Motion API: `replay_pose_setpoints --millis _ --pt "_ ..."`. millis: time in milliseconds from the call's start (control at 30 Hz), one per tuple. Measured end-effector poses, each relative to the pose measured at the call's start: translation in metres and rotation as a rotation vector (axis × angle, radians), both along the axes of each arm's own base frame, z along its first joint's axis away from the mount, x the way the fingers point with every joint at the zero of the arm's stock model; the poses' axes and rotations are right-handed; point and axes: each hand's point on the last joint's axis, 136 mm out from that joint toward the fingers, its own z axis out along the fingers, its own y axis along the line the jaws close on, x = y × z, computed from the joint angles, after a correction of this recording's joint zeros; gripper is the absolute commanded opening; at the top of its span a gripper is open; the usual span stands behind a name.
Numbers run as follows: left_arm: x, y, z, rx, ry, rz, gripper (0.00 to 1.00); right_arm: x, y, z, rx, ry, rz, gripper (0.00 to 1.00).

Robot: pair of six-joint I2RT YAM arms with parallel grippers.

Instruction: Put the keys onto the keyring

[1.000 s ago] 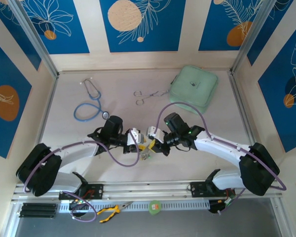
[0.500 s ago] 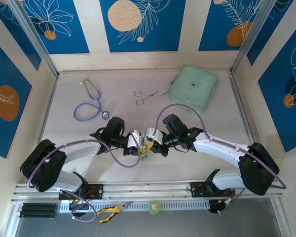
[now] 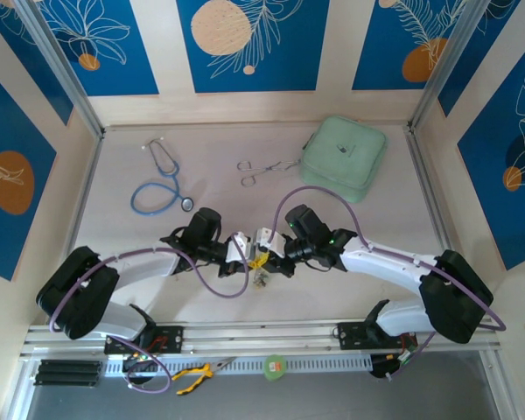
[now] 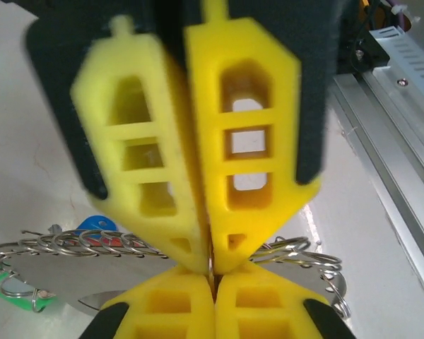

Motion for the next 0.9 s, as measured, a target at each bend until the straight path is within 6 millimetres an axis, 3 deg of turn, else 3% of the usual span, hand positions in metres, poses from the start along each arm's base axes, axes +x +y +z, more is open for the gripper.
replay_pose_setpoints --millis 133,367,900 --pt "0.003 -0.001 -0.001 0.004 -0.027 0.007 0.00 0.003 -0.014 0.004 -0.010 -0.059 -0.031 0.37" --pt "0.009 0.000 -0.003 -0.002 -0.173 0.027 0.00 0.012 -0.029 0.007 -0.060 -0.159 -0.067 0.33" --pt "0.013 -0.002 0.000 -0.009 -0.313 0.043 0.00 0.006 -0.014 -0.004 -0.055 -0.265 0.007 0.28"
